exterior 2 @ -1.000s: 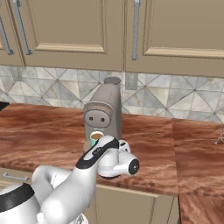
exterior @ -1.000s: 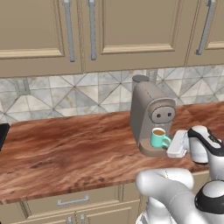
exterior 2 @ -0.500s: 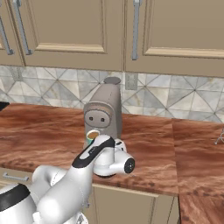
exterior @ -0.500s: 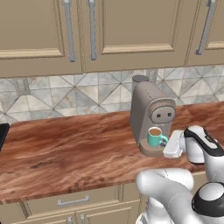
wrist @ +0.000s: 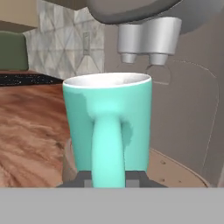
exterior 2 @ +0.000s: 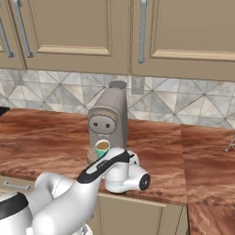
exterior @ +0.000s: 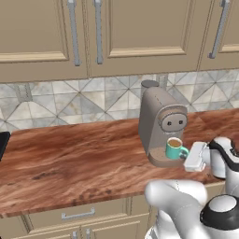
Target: Pick up the brewed coffee from the coffee machine and place it next to the breakfast plate on the dining counter.
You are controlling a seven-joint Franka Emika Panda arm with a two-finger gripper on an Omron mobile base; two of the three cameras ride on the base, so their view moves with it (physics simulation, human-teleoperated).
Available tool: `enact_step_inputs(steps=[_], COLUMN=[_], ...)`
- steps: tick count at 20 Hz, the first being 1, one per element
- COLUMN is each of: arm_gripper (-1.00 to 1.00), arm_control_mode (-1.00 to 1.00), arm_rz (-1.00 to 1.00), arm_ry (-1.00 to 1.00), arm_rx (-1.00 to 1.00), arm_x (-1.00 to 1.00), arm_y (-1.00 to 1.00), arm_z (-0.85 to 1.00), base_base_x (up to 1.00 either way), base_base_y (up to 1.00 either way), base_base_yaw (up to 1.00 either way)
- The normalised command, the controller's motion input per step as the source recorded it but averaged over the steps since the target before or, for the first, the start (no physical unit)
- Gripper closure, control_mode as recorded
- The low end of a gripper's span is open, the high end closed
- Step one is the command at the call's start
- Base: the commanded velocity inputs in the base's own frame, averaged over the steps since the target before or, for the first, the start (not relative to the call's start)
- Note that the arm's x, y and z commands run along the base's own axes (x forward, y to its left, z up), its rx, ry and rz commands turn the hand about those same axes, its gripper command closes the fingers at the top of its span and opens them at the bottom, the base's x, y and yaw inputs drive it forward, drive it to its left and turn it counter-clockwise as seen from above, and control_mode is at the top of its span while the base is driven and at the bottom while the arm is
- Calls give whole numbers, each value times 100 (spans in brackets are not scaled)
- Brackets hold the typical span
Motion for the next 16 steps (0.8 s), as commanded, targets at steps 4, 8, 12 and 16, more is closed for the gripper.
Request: enact_step_inputs(steps=[4,8,12,16], arm_gripper=[100,100,100,100], arm_control_mode=[-100,-100,-100,-100], arm_rz=[0,0,0,0], arm_ry=[5,15,17,12], arm_rx=[0,0,0,-2], arm_x=[-49,-54,-70,-80], arm_y=[-29,-7,0,8], arm_z=[49,91,100,89], base_base_x=[0,0,0,0], base_base_y=[0,0,0,0], base_base_yaw=[0,0,0,0])
